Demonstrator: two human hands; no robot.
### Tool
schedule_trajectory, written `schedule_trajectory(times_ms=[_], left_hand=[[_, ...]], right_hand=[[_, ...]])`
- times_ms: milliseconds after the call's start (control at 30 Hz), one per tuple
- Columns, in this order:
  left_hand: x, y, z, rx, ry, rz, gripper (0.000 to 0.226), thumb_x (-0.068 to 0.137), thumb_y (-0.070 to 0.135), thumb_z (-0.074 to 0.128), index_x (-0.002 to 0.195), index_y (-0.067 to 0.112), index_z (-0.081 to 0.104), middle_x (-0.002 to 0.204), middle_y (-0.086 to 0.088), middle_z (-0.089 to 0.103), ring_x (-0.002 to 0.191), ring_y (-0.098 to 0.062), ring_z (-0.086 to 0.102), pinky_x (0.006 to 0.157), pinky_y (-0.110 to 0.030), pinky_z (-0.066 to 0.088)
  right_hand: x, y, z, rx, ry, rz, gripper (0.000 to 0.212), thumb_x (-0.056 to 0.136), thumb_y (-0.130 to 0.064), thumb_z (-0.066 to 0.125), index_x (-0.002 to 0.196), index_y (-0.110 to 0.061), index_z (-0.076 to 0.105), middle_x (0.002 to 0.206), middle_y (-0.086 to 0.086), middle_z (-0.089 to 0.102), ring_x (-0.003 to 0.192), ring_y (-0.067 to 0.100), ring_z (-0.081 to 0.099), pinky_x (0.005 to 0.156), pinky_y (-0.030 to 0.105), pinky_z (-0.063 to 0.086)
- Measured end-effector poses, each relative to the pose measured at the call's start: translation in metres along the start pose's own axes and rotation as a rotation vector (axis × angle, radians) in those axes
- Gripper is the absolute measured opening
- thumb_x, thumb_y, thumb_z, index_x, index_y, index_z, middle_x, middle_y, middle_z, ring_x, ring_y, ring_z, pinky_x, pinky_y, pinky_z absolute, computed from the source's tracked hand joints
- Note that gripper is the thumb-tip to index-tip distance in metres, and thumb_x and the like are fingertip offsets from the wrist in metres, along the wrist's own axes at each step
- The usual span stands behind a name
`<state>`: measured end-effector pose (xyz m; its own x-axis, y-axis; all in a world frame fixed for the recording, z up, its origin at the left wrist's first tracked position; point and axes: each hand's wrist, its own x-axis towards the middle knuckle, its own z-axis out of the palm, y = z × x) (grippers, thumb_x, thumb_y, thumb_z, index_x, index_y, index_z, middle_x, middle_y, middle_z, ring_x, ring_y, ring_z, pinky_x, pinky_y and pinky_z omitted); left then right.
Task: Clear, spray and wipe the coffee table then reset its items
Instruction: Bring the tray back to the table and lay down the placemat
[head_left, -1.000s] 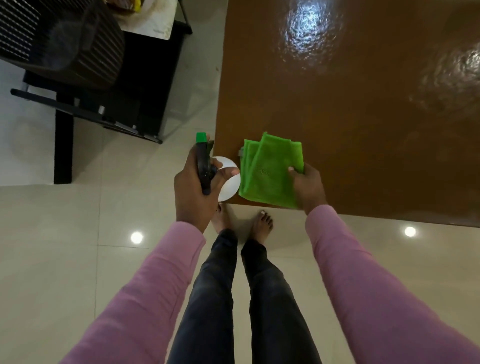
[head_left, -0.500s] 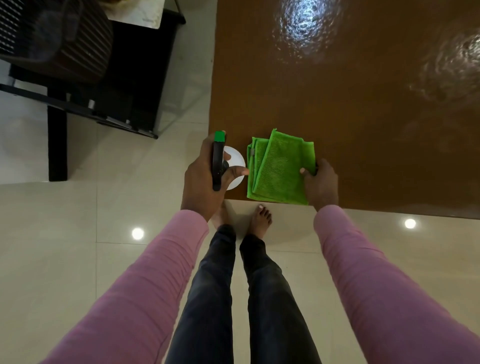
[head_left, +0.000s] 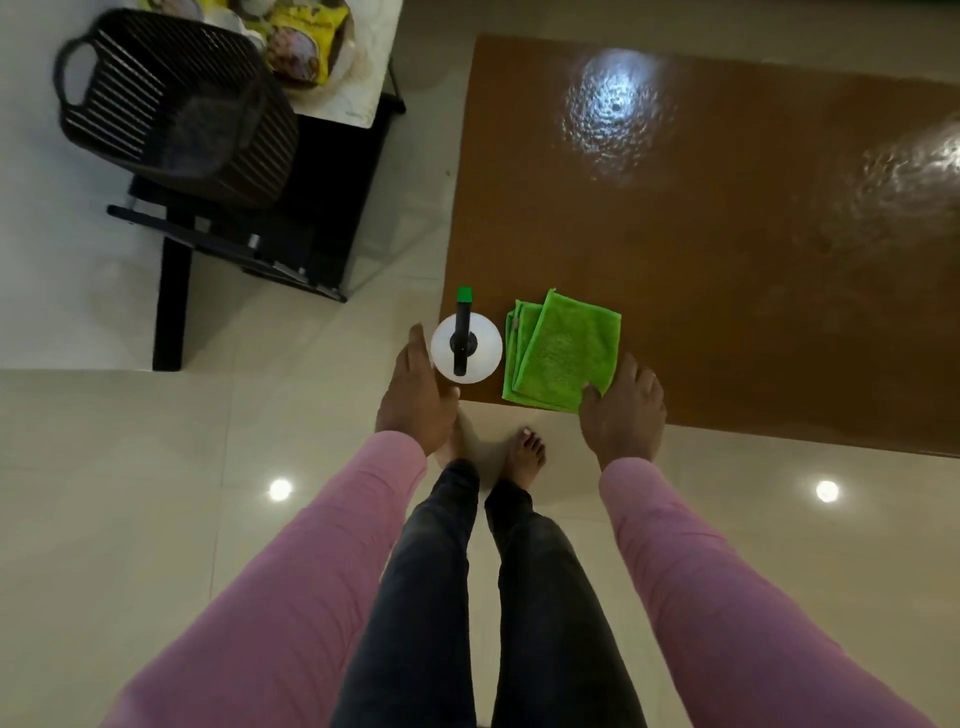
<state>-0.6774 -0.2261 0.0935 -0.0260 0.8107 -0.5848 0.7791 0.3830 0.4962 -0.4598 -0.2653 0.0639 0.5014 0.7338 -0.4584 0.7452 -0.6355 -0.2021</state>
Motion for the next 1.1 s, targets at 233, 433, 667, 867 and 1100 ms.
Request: schedule_trajectory(times_ms=[233,433,667,867,1100], left_hand=[[-0.069,0.032,-0.027,0.085,0.058,0.092,0.082,0.095,0.032,0.057,0.155,0.012,0.005,0.161,-0.011,0.016,0.148,-0.029,0.022,0.117,-0.04,0.026],[-0.103,0.051,-0.052,0.296,0.124,0.157,0.075,0.1,0.045,0.037,0.155,0.012,-0.002,0.164,-0.011,0.003,0.151,-0.029,0.007,0.122,-0.042,0.013],[-0.105,0.06,-0.084,0.367,0.199,0.174,0.072,0.101,0.052,0.026,0.155,0.018,-0.009,0.164,-0.007,-0.009,0.151,-0.028,-0.005,0.123,-0.043,0.005],[-0.106,0.047,-0.12,0.343,0.248,0.139,0.07,0.1,0.053,0.022,0.154,0.021,-0.01,0.164,-0.006,-0.011,0.151,-0.028,-0.009,0.123,-0.045,0.003],[-0.089,0.004,-0.189,0.382,0.248,0.172,0.069,0.101,0.052,0.023,0.155,0.022,-0.008,0.164,-0.007,-0.012,0.151,-0.031,-0.009,0.123,-0.047,0.001]], right_hand=[[-0.082,-0.028,-0.041,-0.048,-0.053,-0.157,0.066,0.094,-0.035,0.051,0.15,-0.015,0.021,0.158,0.012,0.02,0.147,0.032,0.009,0.119,0.048,0.015],[-0.113,-0.05,-0.079,-0.08,-0.031,-0.297,0.069,0.097,-0.039,0.046,0.153,-0.014,0.013,0.161,0.012,0.008,0.148,0.033,-0.001,0.12,0.047,0.008],[-0.108,-0.078,-0.106,-0.061,0.057,-0.366,0.069,0.095,-0.042,0.045,0.152,-0.016,0.016,0.161,0.01,0.009,0.148,0.032,-0.002,0.12,0.047,0.007],[-0.119,-0.115,-0.121,-0.087,0.119,-0.451,0.067,0.097,-0.041,0.042,0.152,-0.016,0.015,0.161,0.009,0.006,0.148,0.03,-0.005,0.119,0.044,0.005],[-0.14,-0.191,-0.109,-0.105,0.165,-0.466,0.069,0.096,-0.039,0.045,0.153,-0.017,0.015,0.162,0.008,0.004,0.148,0.03,-0.006,0.12,0.045,0.005]])
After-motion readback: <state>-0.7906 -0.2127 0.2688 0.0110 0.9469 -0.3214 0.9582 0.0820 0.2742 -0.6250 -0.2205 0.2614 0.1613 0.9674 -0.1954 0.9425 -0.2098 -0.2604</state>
